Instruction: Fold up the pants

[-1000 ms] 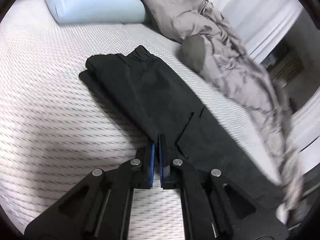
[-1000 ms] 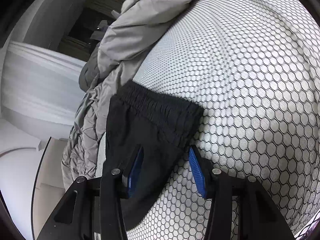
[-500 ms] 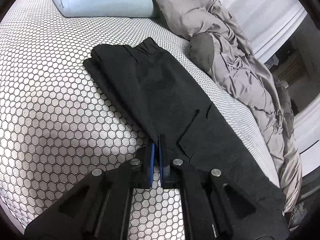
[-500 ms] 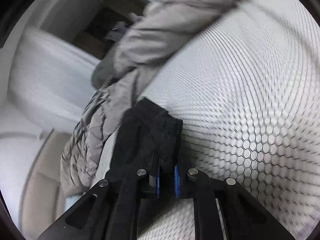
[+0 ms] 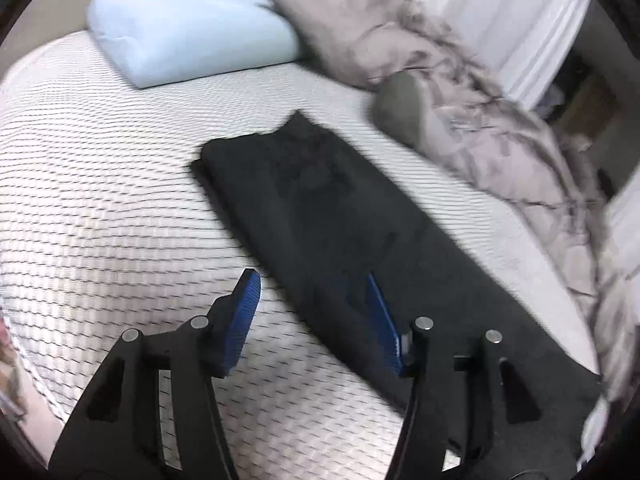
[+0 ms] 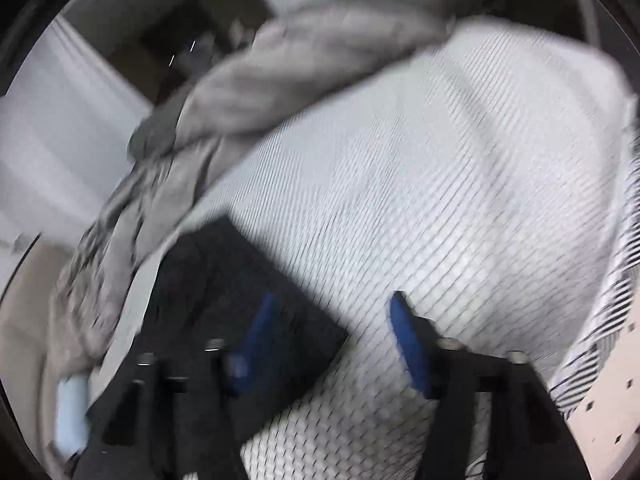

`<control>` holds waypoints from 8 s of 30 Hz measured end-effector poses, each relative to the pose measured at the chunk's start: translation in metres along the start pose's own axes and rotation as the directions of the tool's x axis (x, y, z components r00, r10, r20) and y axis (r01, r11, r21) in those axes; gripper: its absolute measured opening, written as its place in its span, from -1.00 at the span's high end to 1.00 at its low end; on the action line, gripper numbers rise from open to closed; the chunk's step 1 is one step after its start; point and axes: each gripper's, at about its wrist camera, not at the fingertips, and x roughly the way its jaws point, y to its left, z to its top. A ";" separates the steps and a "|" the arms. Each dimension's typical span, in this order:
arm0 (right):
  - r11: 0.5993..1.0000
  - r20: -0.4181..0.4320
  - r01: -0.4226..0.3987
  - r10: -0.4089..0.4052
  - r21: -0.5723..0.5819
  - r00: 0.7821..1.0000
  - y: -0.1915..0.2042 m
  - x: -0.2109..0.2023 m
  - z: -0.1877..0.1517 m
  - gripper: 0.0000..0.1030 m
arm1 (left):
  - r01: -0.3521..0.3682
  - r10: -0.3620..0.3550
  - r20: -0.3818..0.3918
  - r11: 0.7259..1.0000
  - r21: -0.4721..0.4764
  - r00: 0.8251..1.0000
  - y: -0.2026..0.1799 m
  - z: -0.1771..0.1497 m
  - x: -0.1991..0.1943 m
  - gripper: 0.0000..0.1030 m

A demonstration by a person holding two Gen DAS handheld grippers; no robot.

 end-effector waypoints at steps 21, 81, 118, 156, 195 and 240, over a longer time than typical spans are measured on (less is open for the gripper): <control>0.893 -0.350 -0.116 -0.049 -0.434 0.935 0.154 0.175 0.037 -0.29 | 0.167 -0.095 -0.192 0.897 0.409 0.977 -0.150 -0.082 0.038 -0.98; 0.538 -0.183 -0.082 -0.136 -0.839 0.974 0.234 0.146 -0.106 -0.99 | 0.390 -0.088 -0.436 0.625 0.676 0.896 -0.250 -0.131 0.075 -0.99; 0.611 0.098 0.307 -0.352 -0.730 0.931 0.188 0.134 -0.032 -0.99 | 0.347 -0.103 -0.369 0.632 0.693 0.924 -0.294 -0.102 0.083 -0.97; 0.715 -0.150 0.044 -0.206 -0.698 0.967 0.136 0.150 -0.052 -0.97 | 0.368 -0.107 -0.405 0.668 0.647 0.908 -0.310 -0.151 0.097 -0.98; 0.369 -0.372 -0.355 0.028 -0.859 0.928 0.217 0.086 -0.162 -0.96 | 0.552 -0.145 -0.538 0.346 0.759 0.831 -0.302 -0.238 -0.001 -0.98; 0.640 -0.145 -0.085 -0.042 -0.764 0.989 0.190 0.085 -0.078 -0.90 | 0.439 -0.118 -0.441 0.481 0.759 0.890 -0.350 -0.182 0.054 -0.98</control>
